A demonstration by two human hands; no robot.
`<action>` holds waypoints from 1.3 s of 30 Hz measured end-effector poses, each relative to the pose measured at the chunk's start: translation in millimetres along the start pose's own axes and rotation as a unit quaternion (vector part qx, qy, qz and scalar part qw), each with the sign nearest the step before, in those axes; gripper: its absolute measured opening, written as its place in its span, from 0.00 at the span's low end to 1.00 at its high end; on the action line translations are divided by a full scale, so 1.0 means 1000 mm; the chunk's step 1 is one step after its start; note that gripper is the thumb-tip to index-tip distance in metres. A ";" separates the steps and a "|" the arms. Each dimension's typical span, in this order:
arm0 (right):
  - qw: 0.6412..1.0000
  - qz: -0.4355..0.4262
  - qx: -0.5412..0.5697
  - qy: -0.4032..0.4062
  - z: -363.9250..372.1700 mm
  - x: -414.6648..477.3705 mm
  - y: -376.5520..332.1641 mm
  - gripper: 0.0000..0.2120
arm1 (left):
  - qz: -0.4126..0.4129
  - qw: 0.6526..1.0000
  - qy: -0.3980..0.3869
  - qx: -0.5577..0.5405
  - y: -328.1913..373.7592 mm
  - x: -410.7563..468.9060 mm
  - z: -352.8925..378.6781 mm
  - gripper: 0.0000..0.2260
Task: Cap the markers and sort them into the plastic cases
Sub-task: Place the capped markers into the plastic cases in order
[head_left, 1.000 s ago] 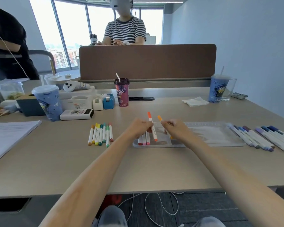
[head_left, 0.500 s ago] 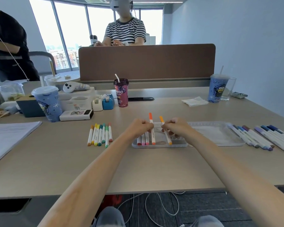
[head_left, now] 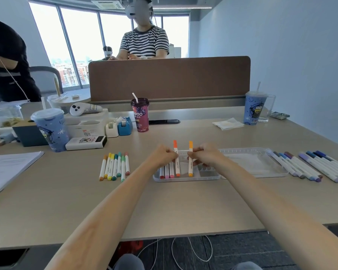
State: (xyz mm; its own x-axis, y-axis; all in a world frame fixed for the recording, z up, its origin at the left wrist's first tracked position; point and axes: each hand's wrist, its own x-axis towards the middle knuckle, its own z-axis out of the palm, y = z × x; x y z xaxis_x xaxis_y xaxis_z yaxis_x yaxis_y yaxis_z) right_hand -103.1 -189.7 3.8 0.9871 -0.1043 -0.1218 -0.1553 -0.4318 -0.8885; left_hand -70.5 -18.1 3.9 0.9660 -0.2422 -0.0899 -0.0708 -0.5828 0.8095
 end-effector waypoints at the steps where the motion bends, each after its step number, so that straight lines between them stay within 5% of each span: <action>1: 1.000 0.002 -0.001 0.002 0.000 0.001 0.000 0.06 | 0.000 1.000 0.003 0.003 -0.001 0.001 -0.001 0.08; 25: 1.000 0.010 0.028 0.005 0.003 0.001 -0.006 0.05 | 0.009 0.999 -0.018 0.040 -0.005 0.002 -0.001 0.06; 39: 1.000 0.010 0.005 -0.001 0.006 0.000 -0.005 0.04 | 0.032 0.989 0.028 0.138 -0.020 -0.005 0.007 0.17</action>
State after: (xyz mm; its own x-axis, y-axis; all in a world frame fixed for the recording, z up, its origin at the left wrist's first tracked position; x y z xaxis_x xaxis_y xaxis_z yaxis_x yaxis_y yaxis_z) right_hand -102.3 -182.1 5.4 0.9840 -0.1107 -0.1399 -0.1740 -0.4215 -0.8900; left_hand -75.7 -10.8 -16.0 0.9692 -0.2464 -0.0060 -0.1893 -0.7597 0.6221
